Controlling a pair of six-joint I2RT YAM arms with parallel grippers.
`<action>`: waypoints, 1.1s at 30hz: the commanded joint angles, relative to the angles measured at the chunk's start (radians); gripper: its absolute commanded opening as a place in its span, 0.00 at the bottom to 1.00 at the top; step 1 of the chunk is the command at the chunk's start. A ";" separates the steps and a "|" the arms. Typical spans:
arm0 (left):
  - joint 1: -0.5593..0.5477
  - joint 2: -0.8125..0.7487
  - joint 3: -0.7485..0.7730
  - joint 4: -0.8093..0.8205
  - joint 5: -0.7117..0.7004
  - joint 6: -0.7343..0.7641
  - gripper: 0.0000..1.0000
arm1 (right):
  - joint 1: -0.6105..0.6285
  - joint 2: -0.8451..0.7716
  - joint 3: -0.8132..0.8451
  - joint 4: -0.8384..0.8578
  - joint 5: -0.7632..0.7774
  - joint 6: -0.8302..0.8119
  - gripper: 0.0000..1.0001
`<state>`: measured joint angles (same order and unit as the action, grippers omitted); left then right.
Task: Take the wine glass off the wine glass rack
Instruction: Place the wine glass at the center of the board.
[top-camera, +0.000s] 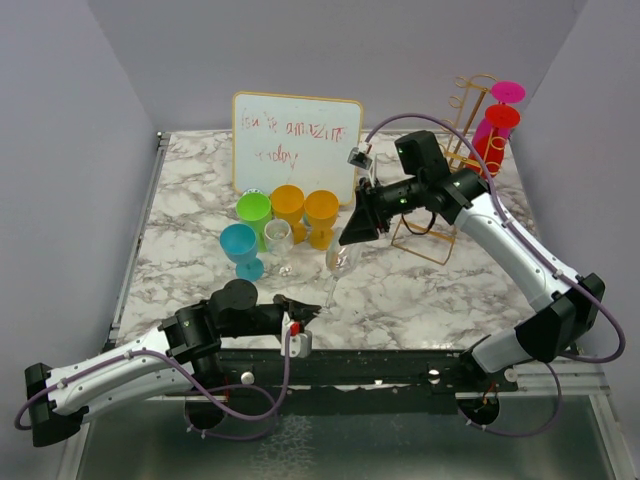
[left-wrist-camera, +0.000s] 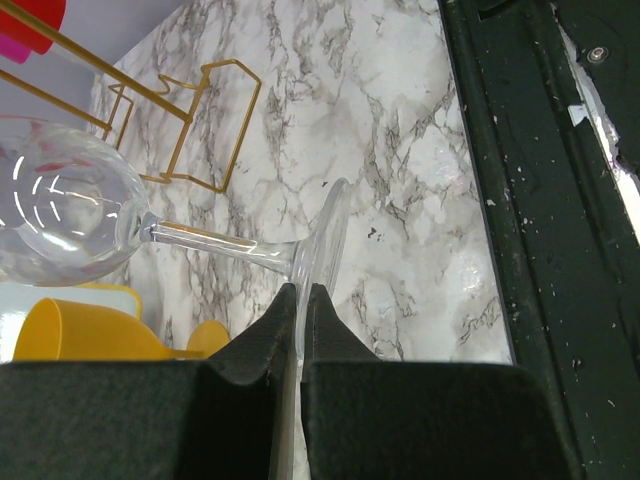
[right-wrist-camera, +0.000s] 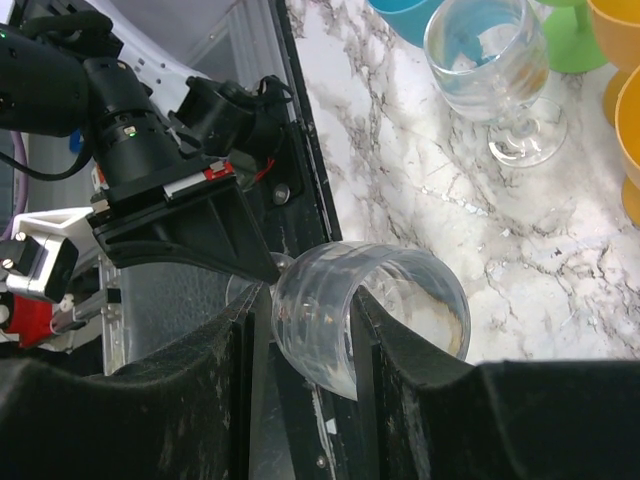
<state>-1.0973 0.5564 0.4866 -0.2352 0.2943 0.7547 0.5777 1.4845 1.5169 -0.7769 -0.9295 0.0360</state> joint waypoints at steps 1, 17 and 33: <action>0.016 -0.005 0.044 0.105 -0.075 0.037 0.00 | 0.031 -0.001 -0.006 -0.117 -0.118 0.030 0.41; 0.016 -0.029 0.055 0.098 -0.066 0.057 0.00 | 0.032 0.104 0.102 -0.214 -0.123 0.003 0.47; 0.016 -0.031 0.055 0.070 -0.081 0.069 0.00 | 0.031 0.087 0.089 -0.195 -0.202 0.012 0.15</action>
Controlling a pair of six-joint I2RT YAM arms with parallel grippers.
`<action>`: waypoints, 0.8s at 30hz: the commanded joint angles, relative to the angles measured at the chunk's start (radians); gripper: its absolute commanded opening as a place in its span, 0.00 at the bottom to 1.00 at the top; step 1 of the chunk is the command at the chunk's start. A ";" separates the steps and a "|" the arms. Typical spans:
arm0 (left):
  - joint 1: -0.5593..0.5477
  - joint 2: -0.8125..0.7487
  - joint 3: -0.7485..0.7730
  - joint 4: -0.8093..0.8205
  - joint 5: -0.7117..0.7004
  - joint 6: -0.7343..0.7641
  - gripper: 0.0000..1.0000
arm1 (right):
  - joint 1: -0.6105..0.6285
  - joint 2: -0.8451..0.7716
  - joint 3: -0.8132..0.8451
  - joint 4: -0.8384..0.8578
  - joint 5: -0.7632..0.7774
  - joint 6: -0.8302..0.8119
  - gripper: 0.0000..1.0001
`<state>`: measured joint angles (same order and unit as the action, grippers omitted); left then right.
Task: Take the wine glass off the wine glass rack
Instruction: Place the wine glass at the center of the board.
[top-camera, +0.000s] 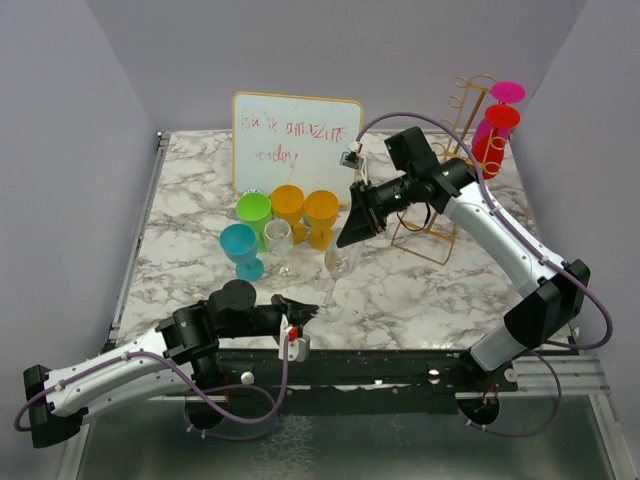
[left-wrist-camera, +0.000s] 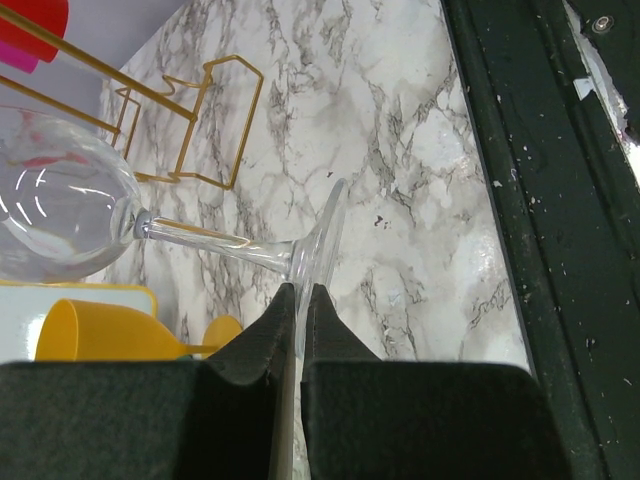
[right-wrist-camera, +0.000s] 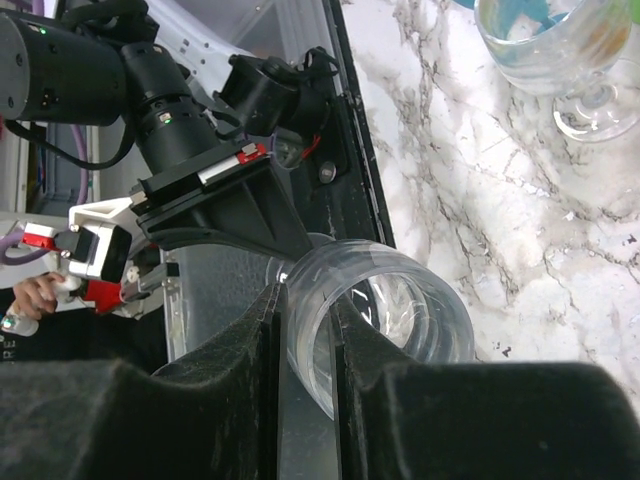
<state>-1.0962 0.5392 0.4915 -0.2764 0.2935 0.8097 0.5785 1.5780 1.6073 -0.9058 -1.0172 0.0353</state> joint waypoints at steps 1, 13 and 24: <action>0.015 -0.014 0.048 0.111 -0.076 0.020 0.00 | 0.030 -0.011 -0.003 -0.063 -0.120 0.015 0.12; 0.015 -0.026 0.045 0.093 -0.062 0.017 0.19 | 0.030 -0.034 -0.004 -0.036 -0.139 0.036 0.00; 0.015 0.020 0.062 0.049 -0.063 -0.017 0.34 | 0.030 -0.055 -0.014 -0.009 -0.076 0.060 0.01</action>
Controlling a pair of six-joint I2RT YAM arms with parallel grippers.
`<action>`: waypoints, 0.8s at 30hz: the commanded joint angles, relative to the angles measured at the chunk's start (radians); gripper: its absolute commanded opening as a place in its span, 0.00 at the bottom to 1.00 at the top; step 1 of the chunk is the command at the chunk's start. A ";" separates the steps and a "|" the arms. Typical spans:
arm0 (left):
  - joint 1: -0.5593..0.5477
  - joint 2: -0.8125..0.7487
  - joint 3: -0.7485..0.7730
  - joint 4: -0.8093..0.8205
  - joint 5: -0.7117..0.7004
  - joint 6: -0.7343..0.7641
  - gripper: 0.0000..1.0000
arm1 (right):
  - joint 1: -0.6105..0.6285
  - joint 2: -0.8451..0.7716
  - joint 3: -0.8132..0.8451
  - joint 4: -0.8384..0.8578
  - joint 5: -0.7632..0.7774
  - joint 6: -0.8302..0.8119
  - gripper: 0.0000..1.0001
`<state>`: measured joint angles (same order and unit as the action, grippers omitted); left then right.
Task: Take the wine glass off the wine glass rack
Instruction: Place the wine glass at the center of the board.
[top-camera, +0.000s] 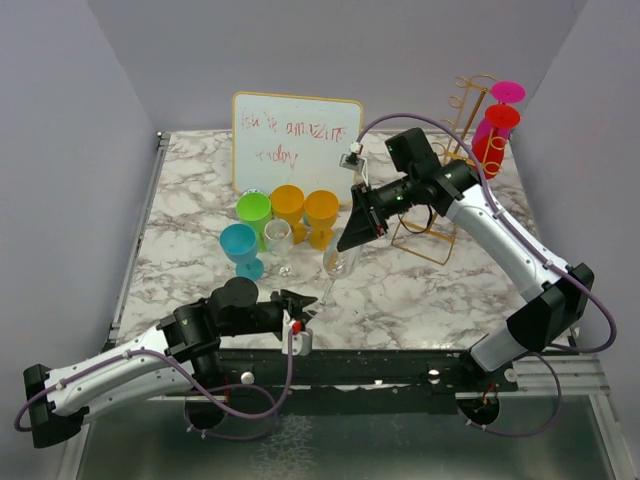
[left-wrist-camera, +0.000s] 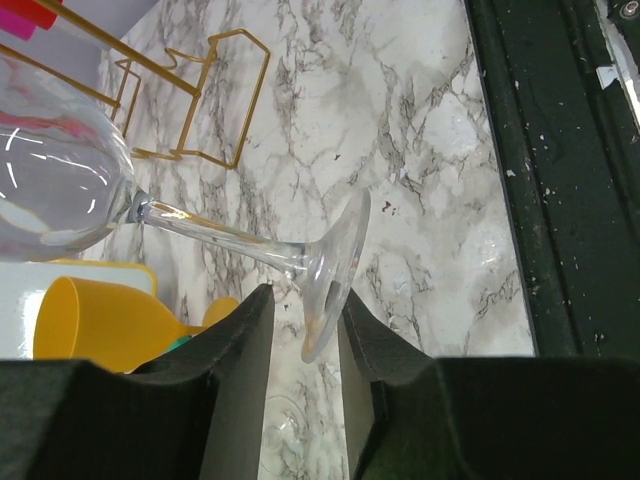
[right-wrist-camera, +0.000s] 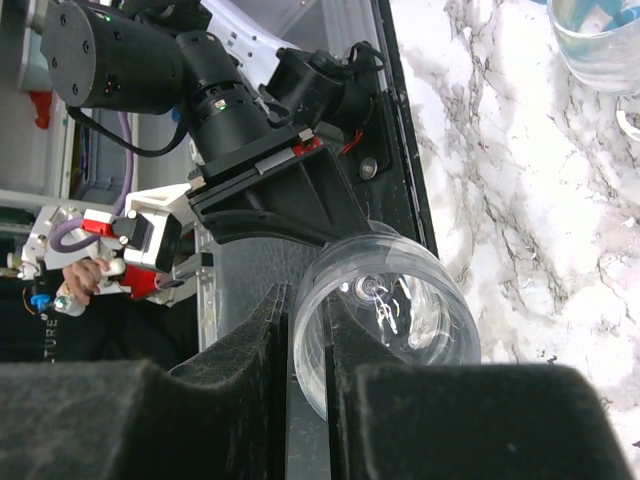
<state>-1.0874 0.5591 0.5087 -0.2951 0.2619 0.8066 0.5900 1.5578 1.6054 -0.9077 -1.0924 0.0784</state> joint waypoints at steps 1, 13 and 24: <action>0.006 0.000 0.045 0.068 -0.034 -0.015 0.37 | 0.018 -0.037 -0.013 -0.003 0.002 0.016 0.00; 0.006 0.062 0.090 0.037 -0.120 -0.181 0.99 | 0.018 -0.045 -0.011 0.051 0.251 0.035 0.01; 0.009 0.092 0.139 0.123 -0.475 -0.666 0.99 | 0.019 -0.119 -0.119 0.207 0.558 0.040 0.00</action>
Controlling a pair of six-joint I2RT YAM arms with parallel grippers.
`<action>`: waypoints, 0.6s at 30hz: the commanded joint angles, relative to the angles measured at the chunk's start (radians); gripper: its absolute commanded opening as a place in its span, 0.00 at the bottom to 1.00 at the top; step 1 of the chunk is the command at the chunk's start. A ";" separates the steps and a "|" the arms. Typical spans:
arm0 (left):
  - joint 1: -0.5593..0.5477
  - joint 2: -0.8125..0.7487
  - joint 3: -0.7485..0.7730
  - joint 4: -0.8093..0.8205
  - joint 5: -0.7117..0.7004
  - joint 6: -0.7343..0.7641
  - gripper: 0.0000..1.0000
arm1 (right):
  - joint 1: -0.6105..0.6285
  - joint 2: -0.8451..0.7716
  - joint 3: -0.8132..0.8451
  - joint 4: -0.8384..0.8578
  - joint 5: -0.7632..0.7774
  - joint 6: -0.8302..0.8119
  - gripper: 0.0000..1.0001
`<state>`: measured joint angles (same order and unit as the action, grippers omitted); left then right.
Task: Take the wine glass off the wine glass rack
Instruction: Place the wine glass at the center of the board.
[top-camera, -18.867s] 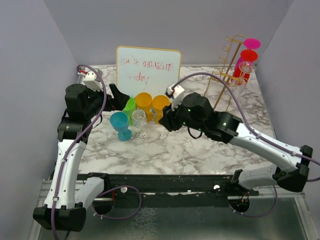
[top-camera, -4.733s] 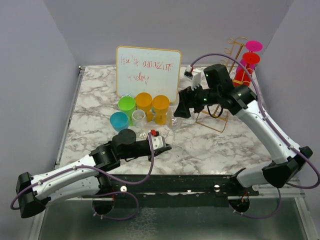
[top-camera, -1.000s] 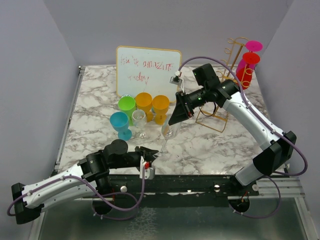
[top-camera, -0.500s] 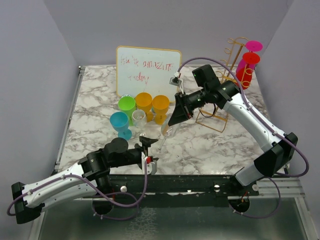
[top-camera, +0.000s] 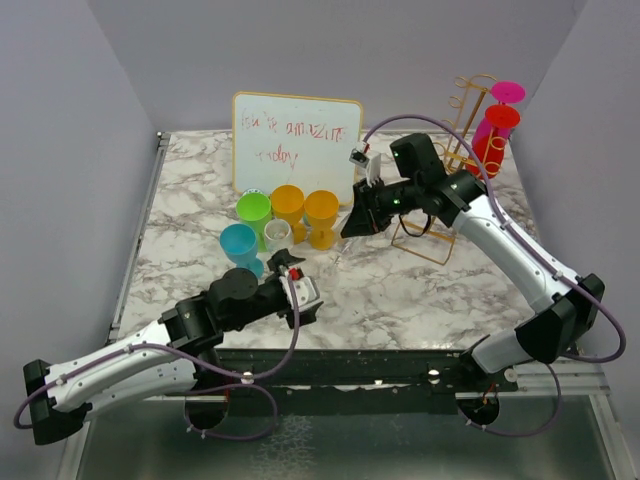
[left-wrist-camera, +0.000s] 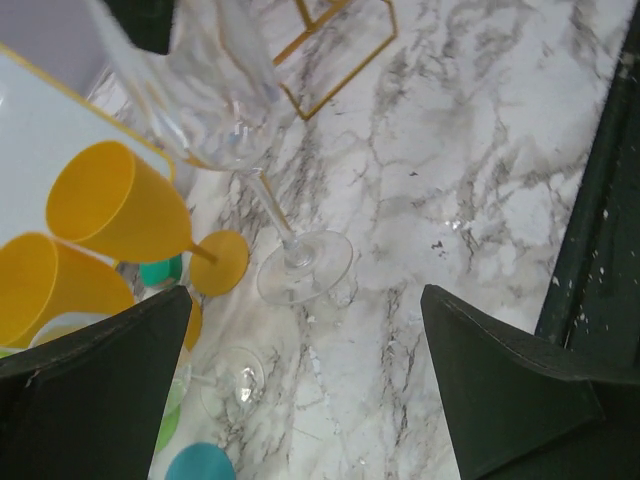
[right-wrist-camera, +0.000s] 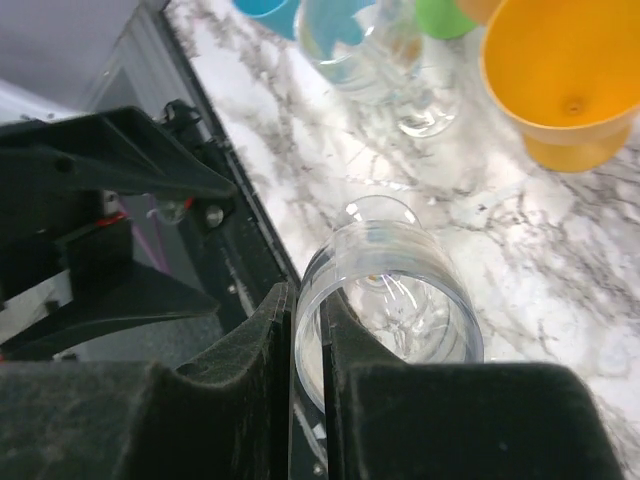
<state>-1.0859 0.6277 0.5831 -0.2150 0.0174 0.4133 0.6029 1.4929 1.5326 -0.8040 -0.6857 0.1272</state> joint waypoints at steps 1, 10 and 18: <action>0.009 0.035 0.083 0.035 -0.250 -0.304 0.99 | 0.005 -0.056 -0.058 0.112 0.181 -0.010 0.01; 0.035 0.050 0.202 -0.005 -0.496 -0.518 0.99 | 0.038 -0.081 -0.159 0.187 0.287 -0.054 0.01; 0.094 0.144 0.403 -0.183 -0.652 -0.568 0.99 | 0.133 -0.102 -0.263 0.332 0.446 -0.055 0.01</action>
<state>-1.0264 0.7311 0.9009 -0.2924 -0.5076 -0.0937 0.6937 1.4231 1.3052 -0.6147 -0.3534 0.0784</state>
